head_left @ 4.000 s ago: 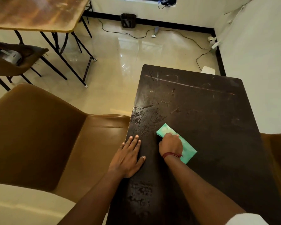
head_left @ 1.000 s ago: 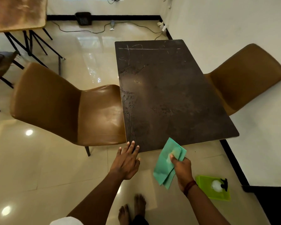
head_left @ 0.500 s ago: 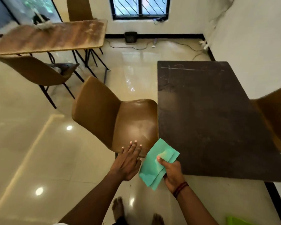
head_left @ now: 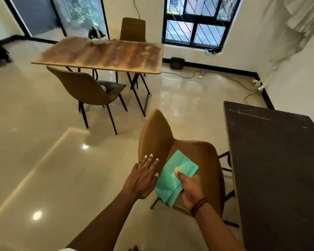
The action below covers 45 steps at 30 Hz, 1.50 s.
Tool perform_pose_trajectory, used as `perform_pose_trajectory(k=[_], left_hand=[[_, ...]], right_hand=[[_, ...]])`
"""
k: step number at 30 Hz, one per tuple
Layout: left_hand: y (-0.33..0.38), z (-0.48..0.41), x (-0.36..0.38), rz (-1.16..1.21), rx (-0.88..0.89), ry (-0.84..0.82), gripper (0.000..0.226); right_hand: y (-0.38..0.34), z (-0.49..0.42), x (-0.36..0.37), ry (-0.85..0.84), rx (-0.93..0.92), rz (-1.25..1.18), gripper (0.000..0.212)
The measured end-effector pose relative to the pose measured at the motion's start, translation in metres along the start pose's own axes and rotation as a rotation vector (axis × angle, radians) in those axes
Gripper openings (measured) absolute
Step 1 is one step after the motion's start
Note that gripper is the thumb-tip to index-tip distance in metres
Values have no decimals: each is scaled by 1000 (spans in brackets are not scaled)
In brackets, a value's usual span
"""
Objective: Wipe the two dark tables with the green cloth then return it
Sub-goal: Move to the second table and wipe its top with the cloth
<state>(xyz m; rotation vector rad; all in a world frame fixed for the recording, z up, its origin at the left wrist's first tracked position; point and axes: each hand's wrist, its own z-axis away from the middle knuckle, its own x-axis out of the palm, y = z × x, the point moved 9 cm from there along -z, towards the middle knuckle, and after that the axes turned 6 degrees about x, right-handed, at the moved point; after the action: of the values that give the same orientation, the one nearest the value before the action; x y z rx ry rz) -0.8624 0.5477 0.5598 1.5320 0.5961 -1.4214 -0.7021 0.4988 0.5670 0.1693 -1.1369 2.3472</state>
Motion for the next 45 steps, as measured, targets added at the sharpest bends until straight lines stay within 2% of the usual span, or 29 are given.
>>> perform_pose_trajectory(k=[7, 12, 17, 21, 33, 37, 45], left_hand=[[-99, -49, -75, -16, -6, 28, 59], [-127, -117, -93, -28, 116, -8, 62], [-134, -200, -91, -69, 259, -143, 70], [-122, -260, -95, -128, 419, -249, 68], [-34, -430, -50, -157, 875, -452, 69], [-12, -469, -41, -111, 1037, -495, 68], [11, -513, -77, -138, 1391, -537, 68]], right_hand=[[-50, -50, 75, 169, -127, 46, 17], [-74, -112, 92, 364, -192, 142, 19], [-89, -173, 94, 564, -183, 67, 20], [-99, -202, 82, 742, -128, -6, 28], [-135, -231, 50, 1170, -97, -244, 25], [-148, -235, 59, 1341, -124, -355, 27], [-178, -227, 97, 1598, -81, -533, 27]])
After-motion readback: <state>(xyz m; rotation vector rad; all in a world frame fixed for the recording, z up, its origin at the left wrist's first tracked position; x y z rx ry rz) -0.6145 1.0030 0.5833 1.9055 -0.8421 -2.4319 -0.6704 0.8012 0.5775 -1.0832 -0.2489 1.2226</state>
